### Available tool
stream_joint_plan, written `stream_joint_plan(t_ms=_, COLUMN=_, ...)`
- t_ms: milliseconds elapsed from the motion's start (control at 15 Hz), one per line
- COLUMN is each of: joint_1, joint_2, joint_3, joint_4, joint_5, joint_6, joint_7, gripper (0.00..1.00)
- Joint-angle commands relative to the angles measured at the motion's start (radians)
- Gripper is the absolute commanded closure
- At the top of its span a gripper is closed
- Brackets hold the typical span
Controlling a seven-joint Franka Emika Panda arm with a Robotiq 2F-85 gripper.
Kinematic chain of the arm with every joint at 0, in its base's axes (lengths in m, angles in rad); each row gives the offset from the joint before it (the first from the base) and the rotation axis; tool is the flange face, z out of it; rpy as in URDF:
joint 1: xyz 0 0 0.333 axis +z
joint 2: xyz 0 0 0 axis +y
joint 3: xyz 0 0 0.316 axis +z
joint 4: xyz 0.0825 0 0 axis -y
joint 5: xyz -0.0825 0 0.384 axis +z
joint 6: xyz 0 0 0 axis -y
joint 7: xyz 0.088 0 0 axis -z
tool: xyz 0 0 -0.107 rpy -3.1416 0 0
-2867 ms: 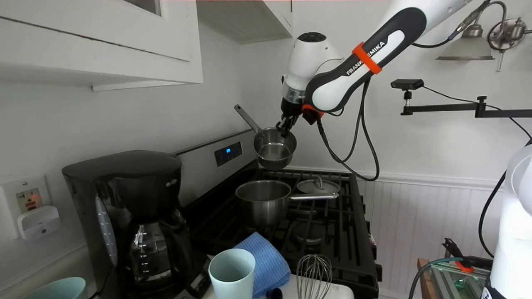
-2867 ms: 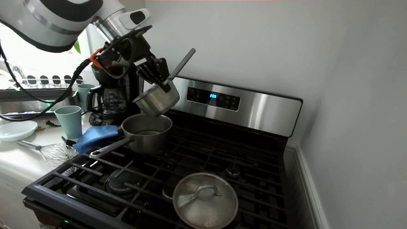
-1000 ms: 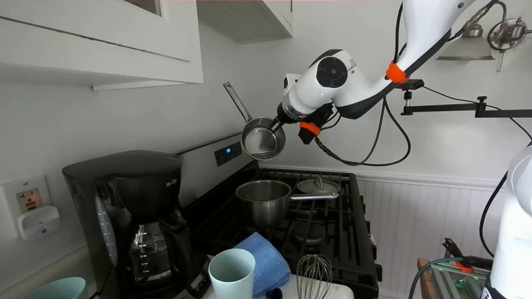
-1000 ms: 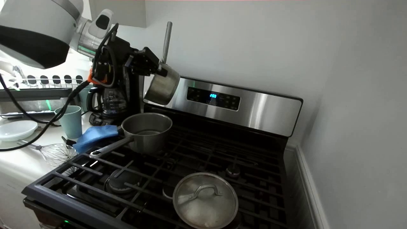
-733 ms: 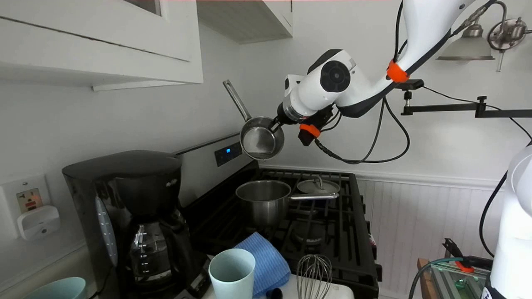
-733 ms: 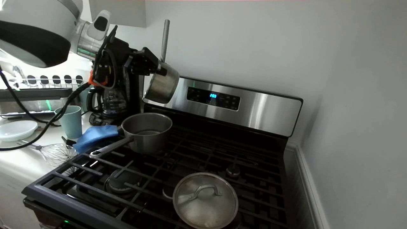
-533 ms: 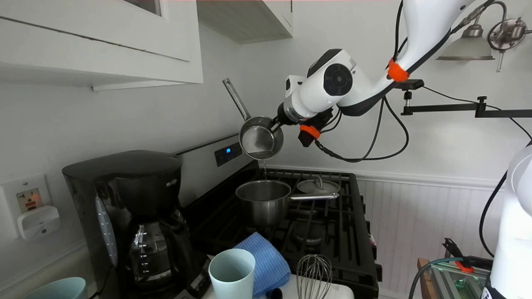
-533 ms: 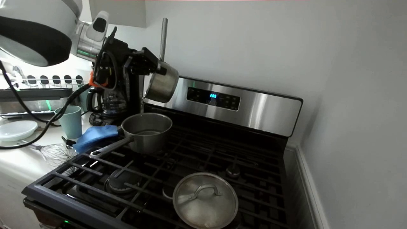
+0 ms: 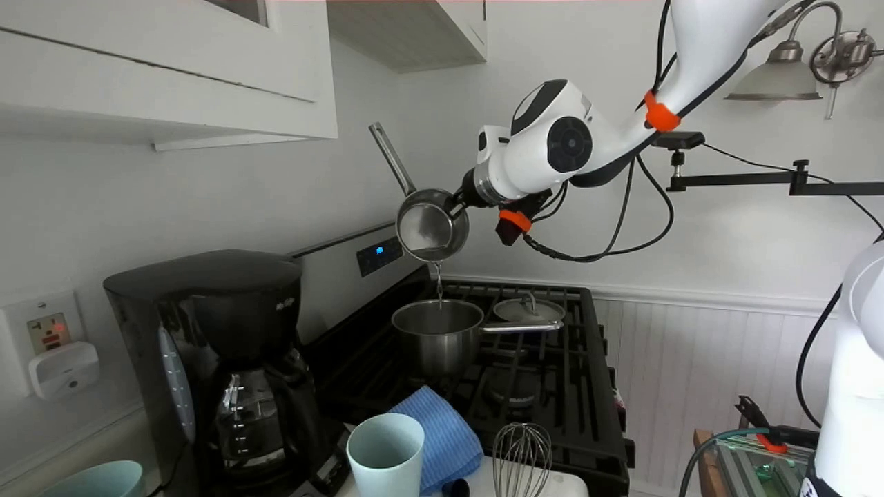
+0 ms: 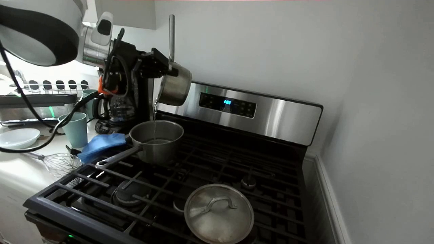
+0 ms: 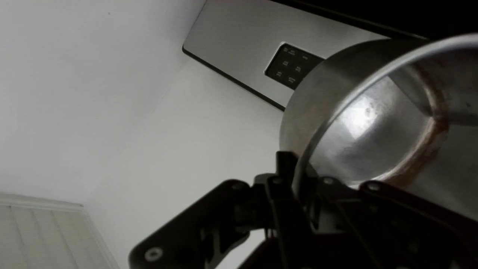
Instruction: Pour the liquid from the silver pot on the right into the silver pot on the left.
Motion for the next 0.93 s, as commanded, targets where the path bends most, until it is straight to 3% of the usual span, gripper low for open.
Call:
stream_joint_plan(t_ms=0, joint_1=0.014, joint_2=-0.054, joint_3=-0.002, joint_4=-0.022, joint_5=-0.079, joint_6=-0.046, joint_7=0.083, gripper=0.98)
stream_joint_plan(t_ms=867, joint_1=0.032, joint_2=-0.105, joint_3=-0.001, joint_4=-0.062, joint_5=-0.217, joint_6=-0.119, joint_7=0.21, gripper=0.98)
